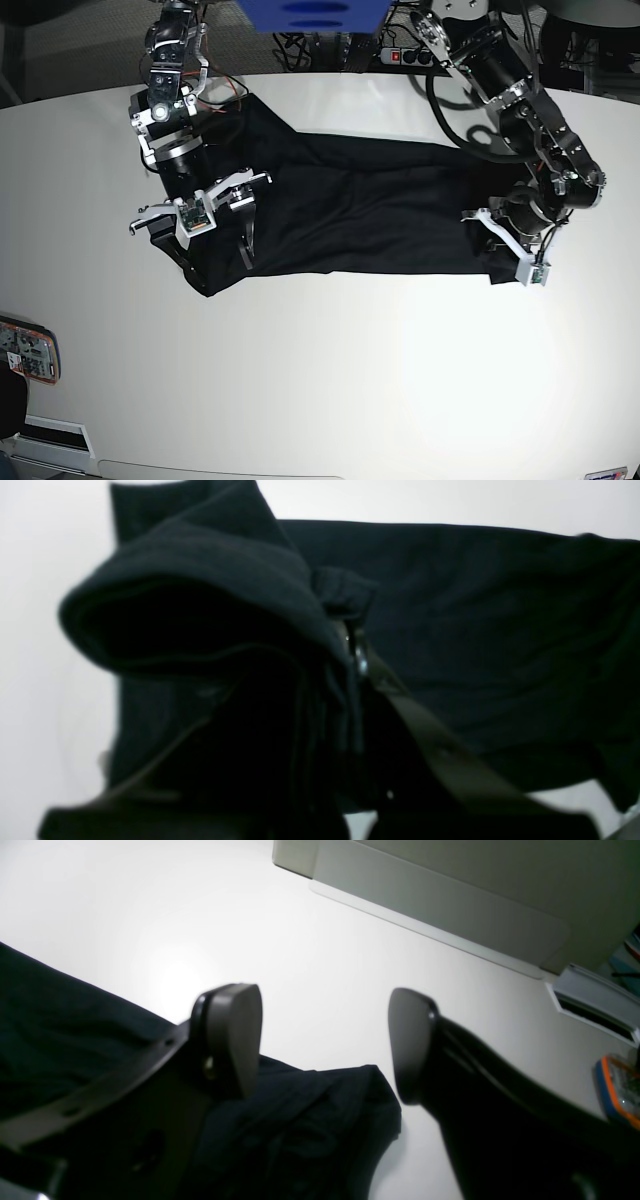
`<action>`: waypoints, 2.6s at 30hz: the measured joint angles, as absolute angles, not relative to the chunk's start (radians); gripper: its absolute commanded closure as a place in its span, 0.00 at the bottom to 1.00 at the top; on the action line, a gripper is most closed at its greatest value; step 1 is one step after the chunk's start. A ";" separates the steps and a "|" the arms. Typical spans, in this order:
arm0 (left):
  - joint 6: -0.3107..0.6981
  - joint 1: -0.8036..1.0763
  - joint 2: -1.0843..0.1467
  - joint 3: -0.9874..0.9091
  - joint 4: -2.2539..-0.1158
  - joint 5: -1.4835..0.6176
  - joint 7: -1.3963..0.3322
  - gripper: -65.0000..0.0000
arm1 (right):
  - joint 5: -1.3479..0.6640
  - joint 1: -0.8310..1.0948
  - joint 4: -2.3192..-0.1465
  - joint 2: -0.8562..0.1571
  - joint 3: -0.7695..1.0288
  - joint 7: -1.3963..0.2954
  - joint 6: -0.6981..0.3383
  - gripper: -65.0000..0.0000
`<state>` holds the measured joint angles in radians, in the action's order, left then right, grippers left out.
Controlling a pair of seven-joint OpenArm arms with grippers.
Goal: Fold the T-shirt properly
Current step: 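Lift the strip's end with the left gripper and fold it toward the right gripper, then release the folded end with the left gripper and withdraw both grippers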
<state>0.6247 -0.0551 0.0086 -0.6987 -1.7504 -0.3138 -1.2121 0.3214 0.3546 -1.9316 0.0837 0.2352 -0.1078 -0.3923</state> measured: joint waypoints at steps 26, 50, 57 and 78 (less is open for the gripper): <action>0.621 -0.028 0.106 -0.554 -1.708 -0.319 -1.143 0.81 | 0.321 0.355 -1.932 0.083 0.238 -0.107 -0.393 0.41; 0.621 -0.007 0.088 -0.384 -1.675 -0.313 -1.156 0.77 | 0.321 0.355 -1.932 0.084 0.239 -0.107 -0.393 0.41; 0.622 0.015 0.004 -0.324 -1.654 -0.378 -1.159 0.33 | 0.321 0.355 -1.932 0.084 0.238 -0.108 -0.393 0.41; 0.625 0.137 -0.050 -0.325 -2.067 -0.617 -1.153 0.00 | 0.336 0.270 -1.928 0.078 0.507 -0.504 -0.373 0.41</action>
